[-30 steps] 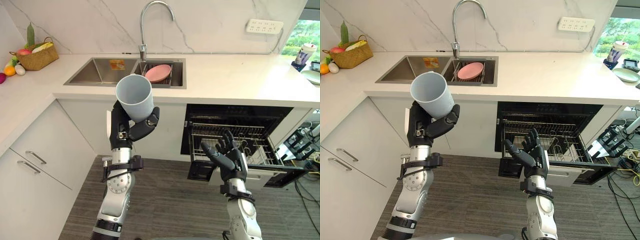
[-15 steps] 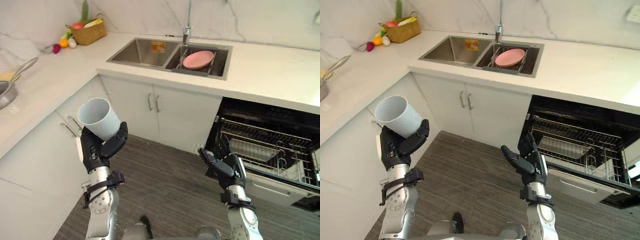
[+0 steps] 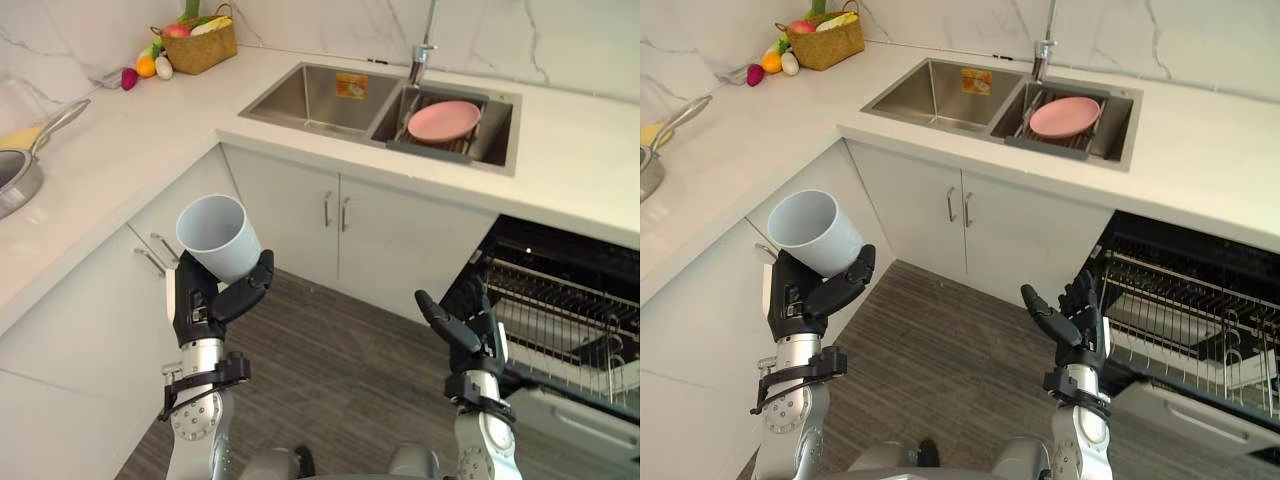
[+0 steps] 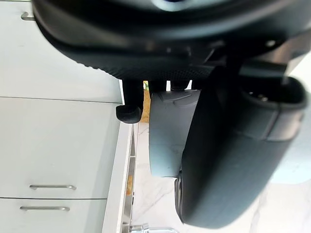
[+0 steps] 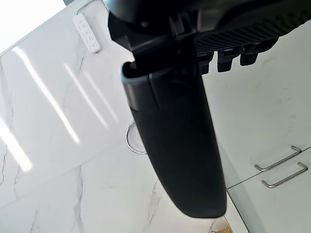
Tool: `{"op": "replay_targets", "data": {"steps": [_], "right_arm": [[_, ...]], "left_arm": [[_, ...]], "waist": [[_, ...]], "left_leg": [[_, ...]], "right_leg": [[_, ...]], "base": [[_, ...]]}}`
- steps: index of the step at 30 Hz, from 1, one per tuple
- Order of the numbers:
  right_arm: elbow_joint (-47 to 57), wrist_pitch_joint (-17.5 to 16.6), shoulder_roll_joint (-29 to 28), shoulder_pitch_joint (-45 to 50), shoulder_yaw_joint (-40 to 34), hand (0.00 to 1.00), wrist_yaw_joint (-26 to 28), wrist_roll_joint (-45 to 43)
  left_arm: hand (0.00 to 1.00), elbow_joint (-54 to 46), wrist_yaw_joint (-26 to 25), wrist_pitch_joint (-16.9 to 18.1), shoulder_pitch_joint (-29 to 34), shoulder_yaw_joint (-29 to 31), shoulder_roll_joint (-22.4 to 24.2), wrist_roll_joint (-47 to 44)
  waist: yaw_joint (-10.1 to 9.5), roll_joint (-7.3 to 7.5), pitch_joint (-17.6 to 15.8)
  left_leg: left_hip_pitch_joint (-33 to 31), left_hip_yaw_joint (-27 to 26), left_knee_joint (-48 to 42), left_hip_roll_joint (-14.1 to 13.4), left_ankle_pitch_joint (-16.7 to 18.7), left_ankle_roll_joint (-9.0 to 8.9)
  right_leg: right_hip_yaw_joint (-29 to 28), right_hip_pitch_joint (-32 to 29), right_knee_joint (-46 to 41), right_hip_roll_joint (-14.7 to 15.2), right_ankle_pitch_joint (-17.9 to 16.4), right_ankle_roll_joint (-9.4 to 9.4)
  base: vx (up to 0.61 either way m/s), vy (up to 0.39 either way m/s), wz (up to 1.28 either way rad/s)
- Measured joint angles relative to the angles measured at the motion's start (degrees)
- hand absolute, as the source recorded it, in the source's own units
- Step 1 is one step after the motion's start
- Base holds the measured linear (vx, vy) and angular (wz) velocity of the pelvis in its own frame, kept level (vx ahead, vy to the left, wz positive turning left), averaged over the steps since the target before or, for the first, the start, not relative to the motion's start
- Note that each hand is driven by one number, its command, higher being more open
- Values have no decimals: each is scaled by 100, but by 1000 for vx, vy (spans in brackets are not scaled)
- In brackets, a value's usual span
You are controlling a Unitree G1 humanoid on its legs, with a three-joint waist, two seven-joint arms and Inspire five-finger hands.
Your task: Walk over to the sink, pick up the cup, carry it to the dishwasher, place the cup inside the dishwasher, then close the dishwasher door
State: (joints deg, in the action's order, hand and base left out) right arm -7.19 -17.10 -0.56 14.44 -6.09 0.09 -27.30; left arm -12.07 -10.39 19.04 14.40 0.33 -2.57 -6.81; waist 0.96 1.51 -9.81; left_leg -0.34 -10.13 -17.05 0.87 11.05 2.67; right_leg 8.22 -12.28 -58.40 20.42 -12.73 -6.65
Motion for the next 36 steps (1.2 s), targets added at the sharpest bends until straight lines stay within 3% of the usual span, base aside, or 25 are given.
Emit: {"op": "replay_targets", "data": {"steps": [2, 4, 6, 7, 8, 9, 10, 11, 15, 16, 17, 18, 20, 21, 23, 25, 27, 29, 30, 34, 36], "right_arm": [[11, -83, 2, 44, -85, 100, 118, -2], [103, -209, 6, 80, -269, 100, 182, -11], [151, -430, 29, 76, -470, 100, 190, -8], [170, -481, 34, 81, -493, 100, 182, -8], [231, -587, 72, 94, -492, 100, 166, -7], [265, -704, 218, 76, -489, 100, 99, 14], [293, -713, 385, -43, -490, 100, -9, 120], [404, -792, 312, 59, -468, 100, -134, 229], [848, -777, 213, 352, -495, 100, -640, 471], [978, -776, 226, 373, -547, 100, -776, 476], [1275, -779, 229, 374, -678, 100, -910, 453], [1462, -804, 233, 368, -764, 100, -965, 446], [2127, -1252, 295, 370, -1200, 100, -1066, 492], [2309, -1405, 302, 371, -1365, 100, -1081, 485], [2829, -1971, 426, 220, -1870, 100, -1103, 376], [2908, -2188, 563, 48, -1893, 100, -1116, 384], [2797, -2164, 622, -81, -1755, 100, -1171, 402], [2561, -1989, 630, -95, -1631, 100, -1284, 395], [2507, -1862, 624, -91, -1597, 100, -1350, 389], [2687, -1582, 581, 8, -1617, 100, -1621, 227], [2938, -1532, 479, 106, -1635, 100, -1627, 208]], "left_arm": [[0, 0, -38, 2, -44, 36, -33, -6], [0, 1, -24, 3, -189, 30, -76, -6], [0, 17, -20, 9, -241, 32, -128, -4], [0, 23, -20, 9, -231, 30, -150, -3], [0, 32, -20, 13, -211, 20, -170, -2], [0, 76, -24, 14, -198, -27, -133, 2], [0, 101, -23, 16, -183, -86, -38, 8], [0, 103, -22, 28, -188, -93, -14, 11], [0, 109, -31, 52, -215, -154, -33, 3], [0, 108, -44, 100, -237, -213, -34, 3], [0, 108, -71, 132, -306, -294, -34, 8], [0, 108, -76, 147, -339, -317, -30, 13], [0, 107, -163, 202, -323, -268, 18, 15], [0, 104, -222, 243, -338, -260, 33, 16], [0, 38, -414, 558, -423, -220, 59, 23], [0, -48, -525, 703, -429, -144, 71, 25], [0, -248, -580, 826, -425, -76, 120, 40], [0, -519, -560, 920, -424, -69, 120, 119], [0, -620, -548, 929, -424, -102, 109, 127], [0, -675, -435, 938, -704, -889, -28, 128], [0, -624, -413, 880, -938, -1322, -177, 160]], "waist": [[7, -88, -38], [62, -90, -39], [159, -89, -41], [161, -57, -27], [177, -30, -9], [153, -130, -2], [115, -362, -34], [123, -427, -45], [367, -512, -33], [443, -598, 7], [458, -722, 0], [451, -779, -27], [435, -874, -72], [437, -835, -67], [453, -828, 5], [444, -809, 26], [408, -812, 48], [368, -815, 51], [374, -823, 56], [647, -905, 144], [757, -856, 260]], "left_leg": [[468, 16, 350, -186, 13, -22], [660, 66, 423, -272, 99, -64], [985, 144, 422, -392, 312, -218], [1077, 148, 402, -389, 402, -295], [1229, 190, 325, -380, 623, -457], [1392, 218, 209, -489, 896, -621], [1496, 168, 73, -715, 1080, -634], [1507, 152, -32, -806, 1088, -636], [1341, 82, -967, -1095, 1063, -640], [958, 104, -1844, -1302, 946, -636], [521, 203, -2804, -1527, 538, -670], [362, 275, -3208, -1610, 198, -689], [52, 501, -4129, -1724, -1871, -605], [-47, 491, -4369, -1783, -1932, -552], [-511, 176, -4905, -1948, -958, -174], [-608, 232, -4396, -1820, -482, -163], [-617, 868, -3228, -1359, -116, -248], [-574, 1690, -2319, -926, 14, -343], [-563, 1846, -2111, -828, 11, -347], [-496, 1546, -1478, -822, -184, -503], [-237, 1279, -1047, -729, 93, -650]], "right_leg": [[301, -332, 736, -500, -272, 244], [310, -706, 1706, -752, -210, 326], [298, -811, 3426, -916, 493, 471], [333, -772, 3839, -949, 693, 492], [341, -690, 4139, -956, 1167, 564], [349, -634, 3957, -1028, 1771, 636], [352, -675, 3639, -1198, 1610, 693], [333, -749, 3400, -1280, 1414, 741], [278, -902, 2719, -1547, 795, 874], [287, -873, 2710, -1703, 707, 929], [272, -782, 2770, -1889, 658, 979], [239, -689, 2823, -2008, 632, 1000], [-71, 12, 3342, -2327, 588, 1061], [-133, 170, 3495, -2364, 613, 1122], [-582, 507, 3743, -2475, 582, 1243], [-1097, 693, 3840, -2528, 564, 1277], [-1794, 742, 3773, -2580, 517, 1209], [-2440, 669, 3578, -2676, 451, 1092], [-2628, 634, 3468, -2706, 413, 1027], [-2681, 510, 3102, -2735, 174, 624], [-2685, 341, 2926, -2594, 48, 417]], "base": [[253, -63, -10], [300, -122, 19], [342, -193, 29], [347, -219, 19], [321, -204, 14], [386, -253, -6], [438, -267, -24], [327, -207, -32], [287, -209, -32], [240, -170, -37], [191, -114, -46], [212, -109, -63], [287, -69, -74], [330, -16, -68], [316, -25, -88], [323, 14, -132], [337, 102, -172], [283, 199, -194], [237, 213, -176], [148, 249, -90], [44, 258, -57]]}}
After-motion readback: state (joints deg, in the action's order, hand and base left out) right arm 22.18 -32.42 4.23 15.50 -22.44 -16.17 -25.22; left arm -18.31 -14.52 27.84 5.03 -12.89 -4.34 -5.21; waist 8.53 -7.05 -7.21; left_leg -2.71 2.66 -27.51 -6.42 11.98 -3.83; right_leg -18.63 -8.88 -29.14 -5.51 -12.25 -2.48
